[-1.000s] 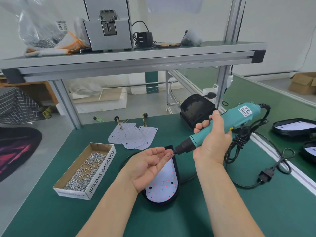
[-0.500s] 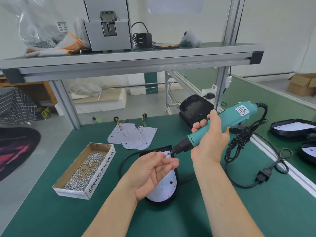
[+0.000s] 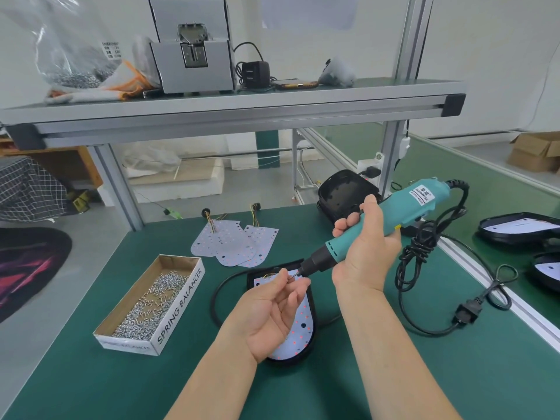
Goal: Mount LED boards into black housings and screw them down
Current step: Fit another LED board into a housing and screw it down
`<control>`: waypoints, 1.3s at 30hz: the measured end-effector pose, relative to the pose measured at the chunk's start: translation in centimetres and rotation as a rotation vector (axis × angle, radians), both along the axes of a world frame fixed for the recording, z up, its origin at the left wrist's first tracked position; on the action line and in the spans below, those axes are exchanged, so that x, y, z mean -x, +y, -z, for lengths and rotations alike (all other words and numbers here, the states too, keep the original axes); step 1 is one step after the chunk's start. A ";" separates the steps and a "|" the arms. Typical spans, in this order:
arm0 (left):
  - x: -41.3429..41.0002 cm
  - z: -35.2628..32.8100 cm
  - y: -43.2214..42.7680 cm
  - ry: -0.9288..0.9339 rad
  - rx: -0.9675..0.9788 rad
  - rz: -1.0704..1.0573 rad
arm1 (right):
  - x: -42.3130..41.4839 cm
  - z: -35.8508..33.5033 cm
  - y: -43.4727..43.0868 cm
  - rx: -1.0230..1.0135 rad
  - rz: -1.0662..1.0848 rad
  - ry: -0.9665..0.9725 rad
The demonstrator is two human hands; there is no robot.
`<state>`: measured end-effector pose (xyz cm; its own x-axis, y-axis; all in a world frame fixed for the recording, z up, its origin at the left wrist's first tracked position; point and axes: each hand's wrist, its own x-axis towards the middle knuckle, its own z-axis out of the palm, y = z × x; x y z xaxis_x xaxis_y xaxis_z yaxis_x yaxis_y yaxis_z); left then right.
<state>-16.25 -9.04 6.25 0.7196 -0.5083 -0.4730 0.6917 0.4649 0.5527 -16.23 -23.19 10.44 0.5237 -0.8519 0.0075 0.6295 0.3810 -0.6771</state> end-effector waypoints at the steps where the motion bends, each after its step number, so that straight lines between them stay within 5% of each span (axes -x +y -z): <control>1: 0.1 0.1 -0.1 -0.012 -0.008 -0.023 | 0.0 0.0 0.1 0.012 0.006 0.001; 10: 0.8 0.8 -2.2 -0.287 -0.070 -0.295 | -0.6 0.1 0.8 -0.074 0.081 0.055; 39: 1.1 2.2 -2.4 -0.187 0.032 -0.270 | -1.4 1.7 0.3 -0.146 0.047 0.066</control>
